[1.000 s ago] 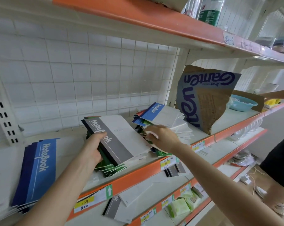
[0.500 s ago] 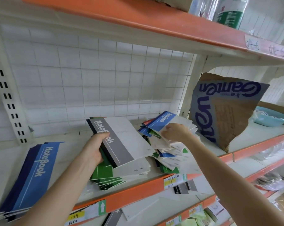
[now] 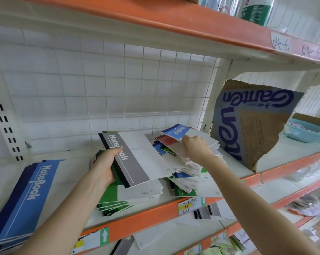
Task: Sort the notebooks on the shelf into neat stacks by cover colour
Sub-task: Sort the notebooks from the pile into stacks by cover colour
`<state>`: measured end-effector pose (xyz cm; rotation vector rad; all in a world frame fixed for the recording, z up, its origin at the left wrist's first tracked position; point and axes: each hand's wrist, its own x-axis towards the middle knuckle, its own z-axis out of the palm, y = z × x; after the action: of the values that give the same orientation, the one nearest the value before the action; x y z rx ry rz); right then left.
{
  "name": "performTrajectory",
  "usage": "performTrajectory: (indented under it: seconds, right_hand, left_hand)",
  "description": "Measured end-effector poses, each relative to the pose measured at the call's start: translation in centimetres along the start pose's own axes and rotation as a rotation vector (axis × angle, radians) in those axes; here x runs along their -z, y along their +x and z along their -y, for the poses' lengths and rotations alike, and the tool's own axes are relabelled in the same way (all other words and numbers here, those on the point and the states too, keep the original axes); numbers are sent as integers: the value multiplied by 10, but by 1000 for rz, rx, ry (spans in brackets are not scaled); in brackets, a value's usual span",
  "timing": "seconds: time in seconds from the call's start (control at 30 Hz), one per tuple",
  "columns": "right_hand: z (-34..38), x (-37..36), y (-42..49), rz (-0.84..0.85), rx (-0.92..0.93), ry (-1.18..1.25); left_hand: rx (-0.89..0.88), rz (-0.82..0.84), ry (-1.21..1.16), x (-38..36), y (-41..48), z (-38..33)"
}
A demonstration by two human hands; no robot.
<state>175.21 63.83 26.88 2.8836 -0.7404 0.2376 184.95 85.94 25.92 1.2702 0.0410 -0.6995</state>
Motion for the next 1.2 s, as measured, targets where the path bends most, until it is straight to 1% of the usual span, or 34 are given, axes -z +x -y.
performTrajectory:
  seconds: [0.03, 0.1, 0.2, 0.27, 0.33, 0.4, 0.43, 0.5, 0.53, 0.57, 0.6, 0.63, 0.7, 0.77, 0.83, 0.97, 1.13, 1.2]
  right_hand:
    - [0, -1, -2, -32, 29, 45]
    - [3, -5, -10, -86, 158, 145]
    - [17, -11, -29, -179, 473, 359]
    - [28, -9, -40, -129, 610, 428]
    - [34, -9, -44, -73, 658, 465]
    - [34, -4, -42, -70, 581, 565]
    - [32, -4, -38, -109, 501, 601]
    - [25, -3, -26, -178, 250, 541]
    - [20, -4, -19, -170, 111, 467]
    - [17, -7, -12, -126, 1, 379]
    - [15, -11, -7, -67, -59, 290]
    - [15, -14, -2, -6, -94, 214]
    - [16, -20, 3, 73, -158, 158]
    - [17, -20, 5, 69, -182, 139]
    - [18, -16, 4, 35, -153, 101]
    - [23, -8, 1, 28, -81, 8]
    - [21, -6, -7, -75, -5, 39]
    - [19, -10, -12, -128, 62, 119]
  left_hand:
    - [-3, -4, 4, -1, -1, 0]
    - [-14, -10, 4, -5, -2, 1]
    - [-31, -26, -5, -10, -6, 4]
    - [-17, -12, -6, -10, -7, 6]
    - [0, -10, -2, -8, -6, 8]
    - [2, -19, 7, -4, -3, 8]
    - [2, -17, 16, -3, -2, 8]
    - [1, -12, 26, 1, 0, 8]
    - [2, -6, 28, 4, 1, 8]
    - [2, -3, 30, 6, 1, 7]
    - [1, -2, 33, 8, 2, 7]
    - [1, -2, 37, 10, 2, 6]
    - [-5, -6, 50, 13, 2, 6]
    - [-13, -7, 65, 14, 1, 5]
    - [-23, -6, 77, 15, 0, 5]
    - [-25, -14, 66, 15, -1, 4]
    - [-31, -2, 42, 13, -5, 5]
    - [-35, 6, 43, 10, -5, 7]
